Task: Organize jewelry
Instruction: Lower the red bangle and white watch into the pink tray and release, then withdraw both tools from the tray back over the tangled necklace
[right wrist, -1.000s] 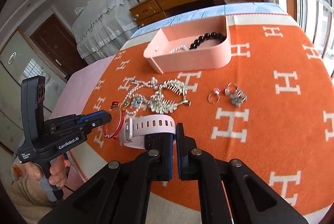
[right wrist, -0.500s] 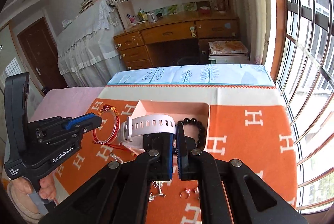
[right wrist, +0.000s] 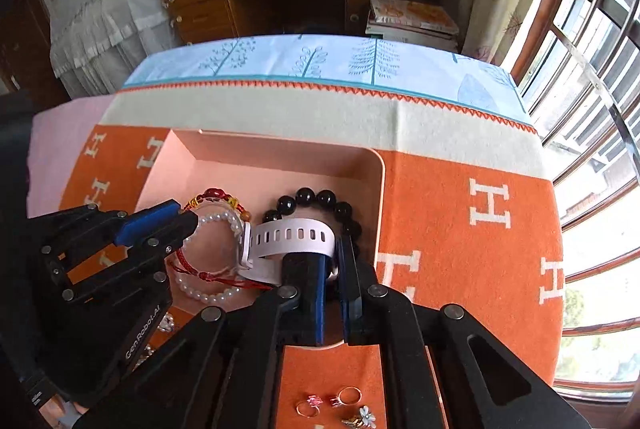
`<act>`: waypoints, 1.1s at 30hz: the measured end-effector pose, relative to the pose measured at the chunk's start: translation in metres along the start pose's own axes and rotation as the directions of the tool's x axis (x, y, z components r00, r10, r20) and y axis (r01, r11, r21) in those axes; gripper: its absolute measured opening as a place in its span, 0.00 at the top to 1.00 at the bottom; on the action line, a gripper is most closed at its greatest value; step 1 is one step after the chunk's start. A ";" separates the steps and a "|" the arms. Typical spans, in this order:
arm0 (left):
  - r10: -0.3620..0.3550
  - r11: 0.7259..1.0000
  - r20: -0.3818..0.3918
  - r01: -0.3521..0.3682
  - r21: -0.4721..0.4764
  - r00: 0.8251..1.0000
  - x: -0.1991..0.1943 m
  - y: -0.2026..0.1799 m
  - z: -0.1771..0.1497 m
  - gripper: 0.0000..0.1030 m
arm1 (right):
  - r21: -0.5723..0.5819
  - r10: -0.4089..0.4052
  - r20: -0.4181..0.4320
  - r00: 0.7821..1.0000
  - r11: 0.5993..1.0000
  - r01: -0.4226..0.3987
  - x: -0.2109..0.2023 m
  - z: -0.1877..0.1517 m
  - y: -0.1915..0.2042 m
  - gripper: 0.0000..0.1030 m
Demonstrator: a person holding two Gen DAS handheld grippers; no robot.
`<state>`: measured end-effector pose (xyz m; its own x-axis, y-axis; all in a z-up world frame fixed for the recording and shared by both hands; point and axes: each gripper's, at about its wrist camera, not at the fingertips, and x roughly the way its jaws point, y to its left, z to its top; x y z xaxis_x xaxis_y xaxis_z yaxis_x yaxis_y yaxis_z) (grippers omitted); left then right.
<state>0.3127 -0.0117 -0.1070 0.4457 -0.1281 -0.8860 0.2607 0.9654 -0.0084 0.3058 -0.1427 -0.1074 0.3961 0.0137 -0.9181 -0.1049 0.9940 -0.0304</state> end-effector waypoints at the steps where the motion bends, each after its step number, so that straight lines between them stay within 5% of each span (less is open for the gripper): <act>1: -0.013 1.000 -0.005 0.013 -0.003 1.000 0.001 0.000 -0.003 0.90 | -0.009 -0.014 -0.004 1.000 1.000 0.014 0.004 0.001 0.002 0.90; 5: -0.012 1.000 0.014 0.012 -0.020 1.000 -0.009 0.006 -0.004 0.88 | 0.001 -0.023 0.020 1.000 1.000 0.023 0.017 0.002 0.007 0.69; 10: 0.002 0.998 0.058 0.002 -0.055 0.998 -0.029 0.017 -0.006 0.65 | 0.041 0.020 0.071 0.997 0.999 -0.023 0.007 0.010 0.012 0.46; 21: 0.028 0.998 0.147 -0.020 -0.061 0.989 -0.089 0.029 -0.022 0.65 | 0.040 0.049 0.176 0.983 0.998 -0.057 -0.055 -0.010 0.016 0.45; 33: 0.025 0.998 0.195 -0.014 -0.059 0.981 -0.160 0.033 -0.068 0.62 | 0.011 0.132 0.252 0.959 0.990 -0.139 -0.134 -0.076 0.024 0.45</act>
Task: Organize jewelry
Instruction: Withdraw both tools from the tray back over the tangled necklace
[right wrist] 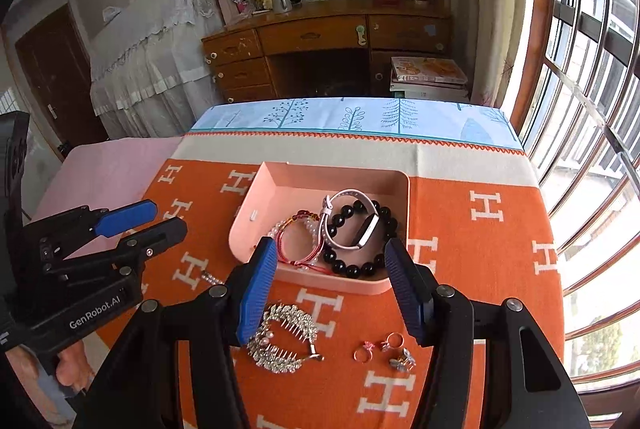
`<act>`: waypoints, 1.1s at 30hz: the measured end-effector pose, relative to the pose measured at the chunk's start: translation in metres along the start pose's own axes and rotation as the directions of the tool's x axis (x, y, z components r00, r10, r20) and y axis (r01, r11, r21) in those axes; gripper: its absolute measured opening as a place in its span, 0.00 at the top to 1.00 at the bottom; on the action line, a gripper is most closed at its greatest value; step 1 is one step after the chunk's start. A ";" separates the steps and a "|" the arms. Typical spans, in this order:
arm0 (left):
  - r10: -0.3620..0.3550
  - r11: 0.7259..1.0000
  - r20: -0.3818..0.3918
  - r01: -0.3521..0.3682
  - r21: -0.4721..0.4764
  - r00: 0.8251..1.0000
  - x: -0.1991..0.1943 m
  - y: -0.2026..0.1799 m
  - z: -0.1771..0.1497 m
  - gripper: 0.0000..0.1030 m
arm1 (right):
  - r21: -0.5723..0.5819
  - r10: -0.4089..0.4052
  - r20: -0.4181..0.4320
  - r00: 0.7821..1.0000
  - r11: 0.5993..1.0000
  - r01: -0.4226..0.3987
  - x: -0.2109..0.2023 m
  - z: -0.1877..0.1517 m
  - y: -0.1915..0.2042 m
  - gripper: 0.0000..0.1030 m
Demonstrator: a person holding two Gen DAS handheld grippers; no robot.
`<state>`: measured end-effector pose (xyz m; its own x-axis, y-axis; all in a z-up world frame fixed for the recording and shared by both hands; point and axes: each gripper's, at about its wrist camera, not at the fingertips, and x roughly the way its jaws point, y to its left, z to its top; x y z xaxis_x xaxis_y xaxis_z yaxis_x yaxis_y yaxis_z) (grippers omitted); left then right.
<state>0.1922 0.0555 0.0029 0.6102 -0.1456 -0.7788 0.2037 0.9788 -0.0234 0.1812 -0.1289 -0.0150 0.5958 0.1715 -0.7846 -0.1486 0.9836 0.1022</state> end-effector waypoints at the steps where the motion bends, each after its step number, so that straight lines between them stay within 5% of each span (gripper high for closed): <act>1: -0.001 1.000 0.002 0.001 0.000 1.000 -0.005 0.001 -0.003 0.60 | -0.008 0.004 0.002 1.000 1.000 -0.004 -0.007 -0.004 0.003 0.45; 16: -0.006 1.000 0.029 0.006 -0.014 1.000 -0.048 0.006 -0.042 0.57 | -0.067 0.064 0.007 0.998 0.996 -0.063 -0.061 -0.047 0.021 0.45; 33: 0.020 0.997 -0.054 -0.025 -0.079 0.998 -0.005 0.023 -0.089 0.57 | -0.092 0.178 -0.083 0.980 0.978 -0.186 -0.022 -0.059 0.018 0.44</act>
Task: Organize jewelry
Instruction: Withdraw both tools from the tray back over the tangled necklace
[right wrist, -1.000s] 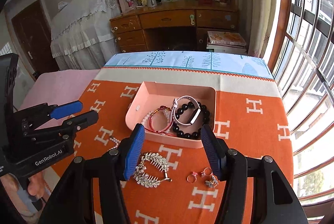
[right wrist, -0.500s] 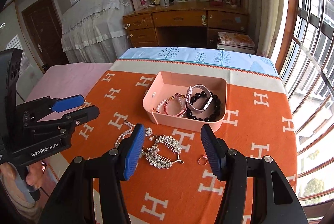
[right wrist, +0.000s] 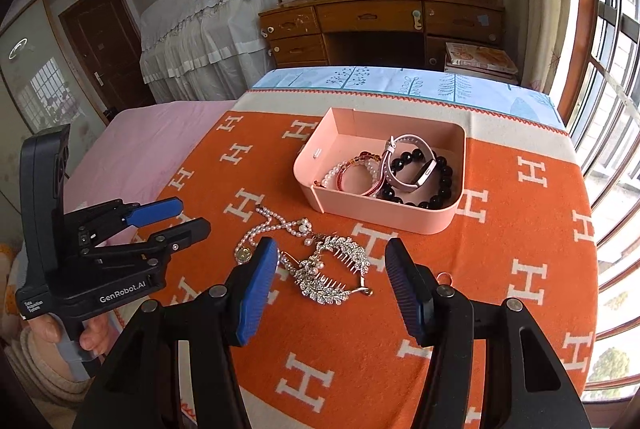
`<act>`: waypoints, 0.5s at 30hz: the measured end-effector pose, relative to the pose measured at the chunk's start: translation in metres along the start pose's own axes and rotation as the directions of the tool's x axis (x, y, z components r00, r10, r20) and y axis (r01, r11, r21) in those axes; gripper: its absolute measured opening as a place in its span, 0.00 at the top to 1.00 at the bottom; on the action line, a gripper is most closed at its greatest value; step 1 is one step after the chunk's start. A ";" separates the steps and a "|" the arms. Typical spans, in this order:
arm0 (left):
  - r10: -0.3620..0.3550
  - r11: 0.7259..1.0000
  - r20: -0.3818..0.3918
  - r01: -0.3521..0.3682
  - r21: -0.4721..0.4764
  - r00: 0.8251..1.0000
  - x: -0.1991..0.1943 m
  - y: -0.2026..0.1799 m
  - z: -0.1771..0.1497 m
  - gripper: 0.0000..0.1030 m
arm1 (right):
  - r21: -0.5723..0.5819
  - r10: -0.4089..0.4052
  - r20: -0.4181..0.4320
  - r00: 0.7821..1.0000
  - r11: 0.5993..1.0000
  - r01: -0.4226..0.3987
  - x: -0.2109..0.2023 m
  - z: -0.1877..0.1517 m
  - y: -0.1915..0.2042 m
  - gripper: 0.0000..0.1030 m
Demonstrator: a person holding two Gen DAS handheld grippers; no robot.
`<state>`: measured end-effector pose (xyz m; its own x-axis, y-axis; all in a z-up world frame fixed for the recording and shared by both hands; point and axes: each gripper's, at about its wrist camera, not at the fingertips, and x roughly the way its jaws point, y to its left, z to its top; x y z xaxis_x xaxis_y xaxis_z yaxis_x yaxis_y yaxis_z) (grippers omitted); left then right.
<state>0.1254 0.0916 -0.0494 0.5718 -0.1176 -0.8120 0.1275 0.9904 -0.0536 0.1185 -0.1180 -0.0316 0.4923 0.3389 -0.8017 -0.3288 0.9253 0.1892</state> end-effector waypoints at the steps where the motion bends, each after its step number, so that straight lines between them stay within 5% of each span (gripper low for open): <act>1: -0.001 1.000 -0.007 0.001 -0.003 1.000 0.003 0.001 -0.002 0.57 | -0.004 0.007 -0.006 1.000 1.000 -0.007 0.003 0.000 -0.001 0.44; 15: -0.066 0.996 -0.066 0.069 0.047 0.996 0.029 0.001 -0.036 0.56 | -0.128 0.036 -0.137 0.990 0.990 -0.054 0.069 -0.023 0.001 0.39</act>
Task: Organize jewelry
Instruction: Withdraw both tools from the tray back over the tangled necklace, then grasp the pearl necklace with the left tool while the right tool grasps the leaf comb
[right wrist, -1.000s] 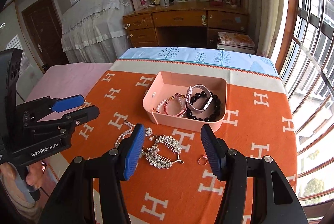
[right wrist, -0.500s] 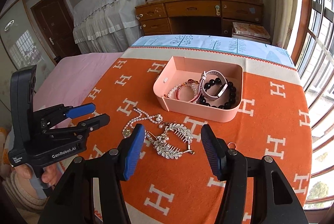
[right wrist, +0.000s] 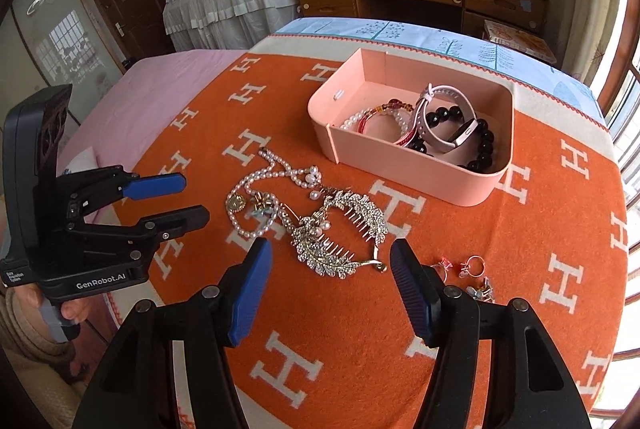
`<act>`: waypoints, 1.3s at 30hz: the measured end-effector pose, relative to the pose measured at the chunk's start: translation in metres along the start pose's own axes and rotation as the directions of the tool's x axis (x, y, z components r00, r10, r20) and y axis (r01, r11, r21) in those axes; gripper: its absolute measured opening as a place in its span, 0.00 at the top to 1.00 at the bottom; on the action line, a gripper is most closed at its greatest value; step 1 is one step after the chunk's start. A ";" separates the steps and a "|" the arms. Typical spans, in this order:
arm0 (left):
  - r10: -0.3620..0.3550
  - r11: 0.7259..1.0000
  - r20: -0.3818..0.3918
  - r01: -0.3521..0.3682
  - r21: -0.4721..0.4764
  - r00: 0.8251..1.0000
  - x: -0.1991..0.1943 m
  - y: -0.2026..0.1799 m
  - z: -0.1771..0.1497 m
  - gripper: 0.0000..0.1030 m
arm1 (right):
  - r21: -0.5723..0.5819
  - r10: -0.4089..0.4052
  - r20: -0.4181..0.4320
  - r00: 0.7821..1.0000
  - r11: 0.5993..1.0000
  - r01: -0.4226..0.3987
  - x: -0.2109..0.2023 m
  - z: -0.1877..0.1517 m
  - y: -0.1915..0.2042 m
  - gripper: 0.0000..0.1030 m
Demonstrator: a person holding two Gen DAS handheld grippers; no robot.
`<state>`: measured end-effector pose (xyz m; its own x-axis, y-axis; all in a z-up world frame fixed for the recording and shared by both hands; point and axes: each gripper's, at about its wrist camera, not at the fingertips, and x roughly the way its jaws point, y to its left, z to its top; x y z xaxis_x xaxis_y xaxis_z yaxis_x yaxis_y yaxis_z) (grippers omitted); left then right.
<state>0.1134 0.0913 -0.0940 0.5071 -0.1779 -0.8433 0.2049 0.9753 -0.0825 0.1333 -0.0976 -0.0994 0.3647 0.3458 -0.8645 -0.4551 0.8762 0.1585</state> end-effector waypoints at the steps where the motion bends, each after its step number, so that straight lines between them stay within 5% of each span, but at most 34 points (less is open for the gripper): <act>1: -0.005 1.000 -0.002 0.005 -0.002 1.000 0.002 0.000 -0.002 0.56 | -0.016 -0.003 -0.007 1.000 1.000 0.003 0.005 -0.001 0.001 0.39; 23: -0.051 0.994 -0.042 0.046 -0.101 0.998 0.031 0.023 -0.016 0.56 | -0.315 -0.084 -0.070 0.994 0.947 0.058 0.069 -0.003 0.031 0.39; 31: -0.054 0.993 -0.037 0.049 -0.107 0.998 0.030 0.025 -0.017 0.56 | -0.414 -0.108 -0.078 0.991 0.908 0.066 0.074 0.004 0.033 0.56; 39: -0.054 0.993 -0.038 0.049 -0.106 0.998 0.031 0.023 -0.017 0.56 | -0.478 -0.103 -0.073 0.992 0.876 0.055 0.067 0.005 0.040 0.56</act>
<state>0.1193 0.1109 -0.1311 0.4630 -0.2247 -0.8574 0.1397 0.9737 -0.1797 0.1438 -0.0376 -0.1487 0.3493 0.2286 -0.9087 -0.7672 0.6266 -0.1372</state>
